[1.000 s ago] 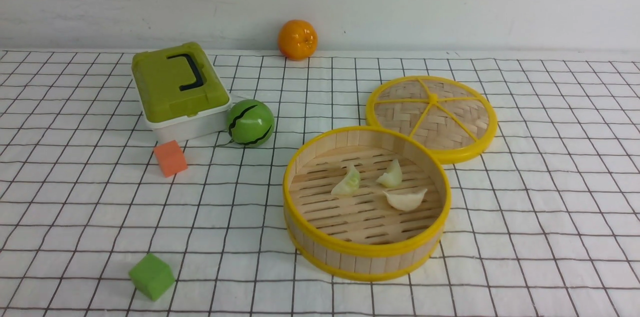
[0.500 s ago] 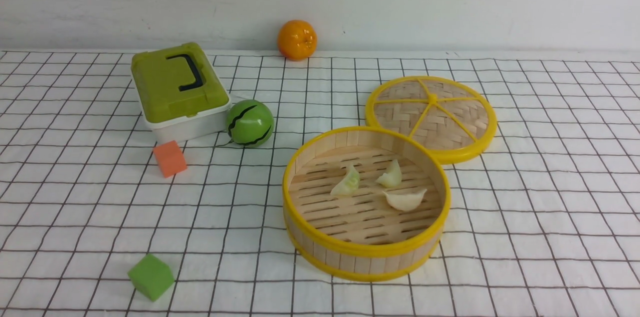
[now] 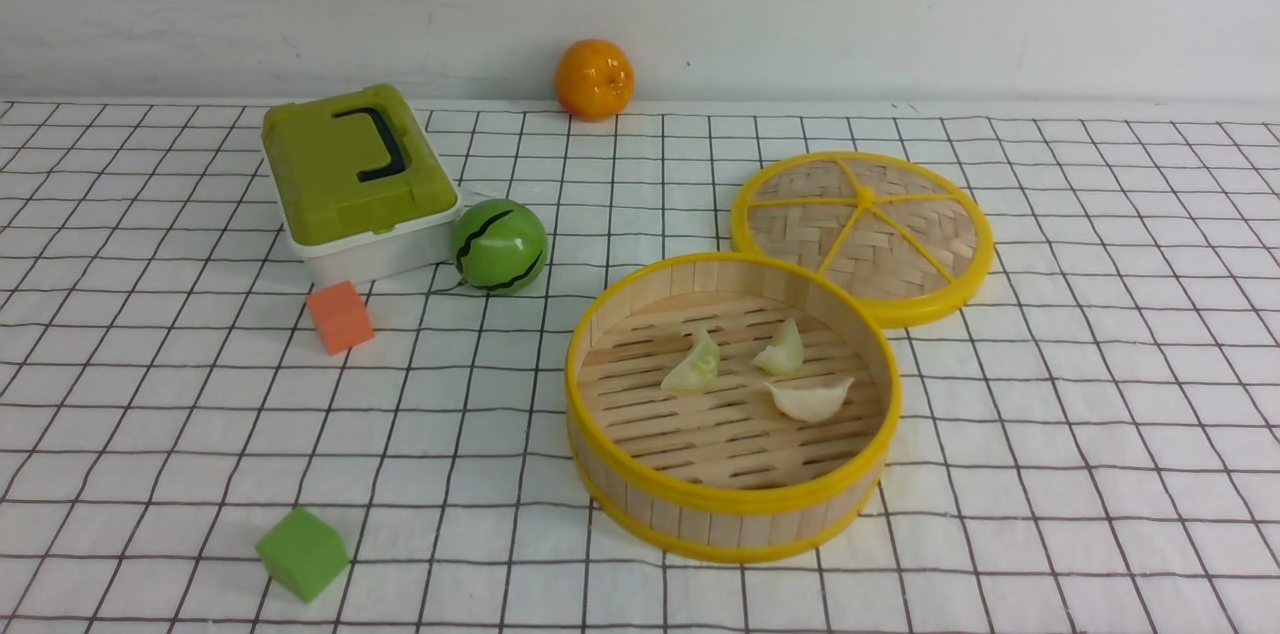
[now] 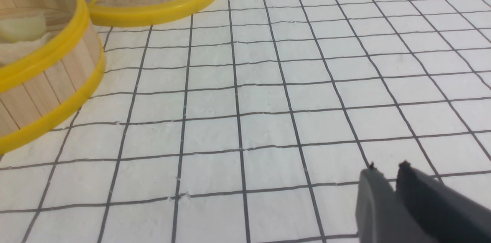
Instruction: Put the dumplings into the steamer on the table with the white tablecloth.
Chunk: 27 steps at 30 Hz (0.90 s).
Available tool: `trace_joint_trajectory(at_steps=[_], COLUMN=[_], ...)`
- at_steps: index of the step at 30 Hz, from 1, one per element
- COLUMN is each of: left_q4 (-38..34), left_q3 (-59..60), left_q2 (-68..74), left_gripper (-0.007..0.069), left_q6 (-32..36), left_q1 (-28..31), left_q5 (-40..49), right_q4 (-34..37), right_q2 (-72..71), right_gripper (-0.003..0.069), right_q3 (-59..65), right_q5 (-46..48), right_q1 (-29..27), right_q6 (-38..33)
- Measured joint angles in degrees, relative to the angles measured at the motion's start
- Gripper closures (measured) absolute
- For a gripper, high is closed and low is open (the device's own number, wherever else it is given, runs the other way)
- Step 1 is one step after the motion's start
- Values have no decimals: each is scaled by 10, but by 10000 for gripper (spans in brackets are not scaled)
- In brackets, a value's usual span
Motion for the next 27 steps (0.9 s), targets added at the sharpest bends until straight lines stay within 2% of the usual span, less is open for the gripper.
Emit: trace_joint_trajectory(at_steps=[27], left_q4=[0], left_q3=[0], left_q2=[0], left_gripper=[637], left_q6=[0], left_q1=[0], left_q5=[4], right_q4=[0], right_q2=[0], right_gripper=[545], right_q3=[0], right_q5=[0], right_q1=[0], right_q6=[0])
